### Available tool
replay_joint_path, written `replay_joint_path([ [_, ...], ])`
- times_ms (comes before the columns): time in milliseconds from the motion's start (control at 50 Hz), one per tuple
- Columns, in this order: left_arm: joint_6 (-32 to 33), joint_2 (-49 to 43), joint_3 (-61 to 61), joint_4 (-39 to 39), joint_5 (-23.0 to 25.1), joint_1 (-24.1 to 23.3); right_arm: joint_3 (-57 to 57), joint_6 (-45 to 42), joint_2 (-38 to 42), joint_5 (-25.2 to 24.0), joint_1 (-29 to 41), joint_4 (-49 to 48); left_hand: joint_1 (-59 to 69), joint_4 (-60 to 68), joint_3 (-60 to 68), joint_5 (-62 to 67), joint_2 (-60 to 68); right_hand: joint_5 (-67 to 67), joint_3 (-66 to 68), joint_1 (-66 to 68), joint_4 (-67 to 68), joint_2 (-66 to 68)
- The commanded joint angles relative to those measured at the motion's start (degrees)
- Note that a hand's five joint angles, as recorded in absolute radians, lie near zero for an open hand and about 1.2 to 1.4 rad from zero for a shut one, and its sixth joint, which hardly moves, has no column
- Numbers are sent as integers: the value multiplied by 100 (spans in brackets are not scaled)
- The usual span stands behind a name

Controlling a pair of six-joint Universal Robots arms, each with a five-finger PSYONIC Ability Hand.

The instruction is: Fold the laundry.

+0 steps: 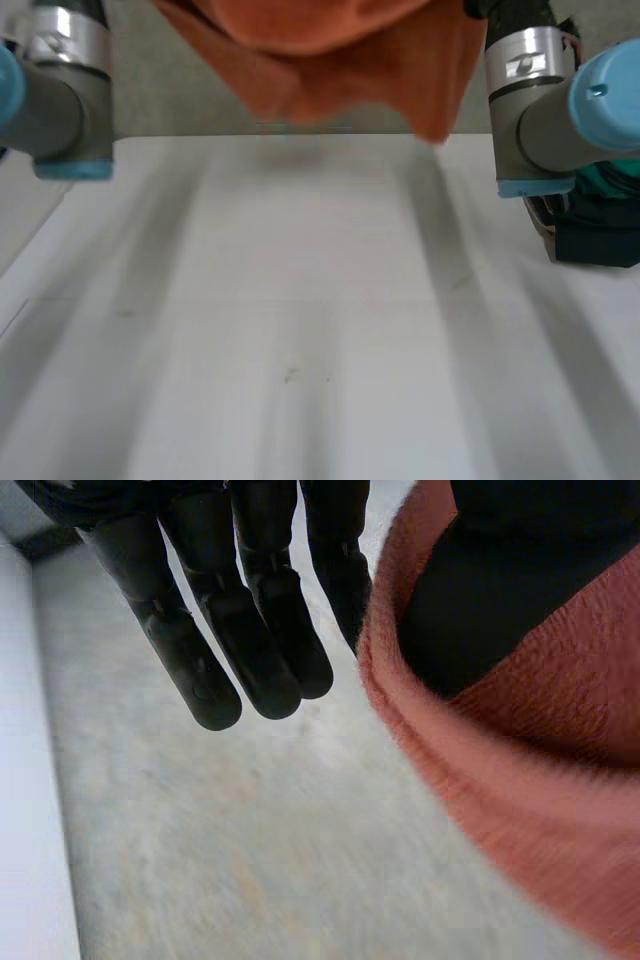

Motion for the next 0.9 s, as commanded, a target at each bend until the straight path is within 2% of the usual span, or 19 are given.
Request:
replay_joint_path([
  [20, -376, 440, -894, -228, 89, 53, 877, -43, -589, -133, -9, 382, 1377, 1126, 1171, 1363, 1140, 1419, 1202, 1651, 1146, 1267],
  [160, -341, 537, -2555, -633, 89, 53, 1976, -165, -704, -546, 9, 1919, 1377, 1126, 1171, 1363, 1140, 1419, 1202, 1651, 1146, 1267],
  [320, -297, 537, -4243, -686, 98, 97, 2943, -762, -265, -748, 18, 3475, 1377, 1126, 1171, 1363, 1140, 1419, 1202, 1651, 1146, 1267],
  [400, -104, 738, -4788, -624, 98, 132, 3084, -869, -220, -757, -35, 3810, 1377, 1126, 1171, 1363, 1140, 1419, 1202, 1651, 1146, 1267],
  [560, 502, 976, -5193, -651, 133, 115, 3234, -860, -238, -713, -35, 3828, 1377, 1126, 1171, 1363, 1140, 1419, 1202, 1651, 1146, 1267],
  [620, 880, 1152, -5430, -651, 159, 106, 3330, -851, -238, -722, -35, 3820, -1135, -1386, -1341, -1149, -1372, 1419, 1202, 1651, 1146, 1267],
  [640, 959, 1205, -5483, -642, 177, 106, 3348, -851, -238, -722, -35, 3811, -1510, -1761, -1716, -1524, -1747, 1419, 1202, 1651, 1146, 1267],
  [720, 1460, 1346, -5791, -642, 659, 97, 3427, -851, -238, -722, -35, 3784, -2336, -2587, -2542, -2350, -2573, 1419, 1202, 1651, 1146, 1267],
  [740, 1687, 1372, -5931, -633, 1000, 123, 3436, -851, -238, -722, -35, 3793, -2571, -2822, -2777, -2585, -2808, 1419, 1202, 1651, 1146, 1267],
  [780, 1899, 1372, -6046, -624, 1283, 167, 3445, -851, -238, -722, -35, 3784, -2557, -2808, -2763, -2571, -2794, 1419, 1202, 1651, 1146, 1267],
  [800, 2170, 1363, -6133, -616, 1571, 202, 3436, -851, -238, -722, -35, 3784, -2557, -2808, -2763, -2571, -2794, 1419, 1202, 1651, 1146, 1267],
  [900, 2945, 1346, -6336, -580, 1969, 527, 3453, -851, -238, -722, -26, 3784, -2523, -2774, -2729, -2537, -2760, 1419, 1202, 1651, 1146, 1267],
])
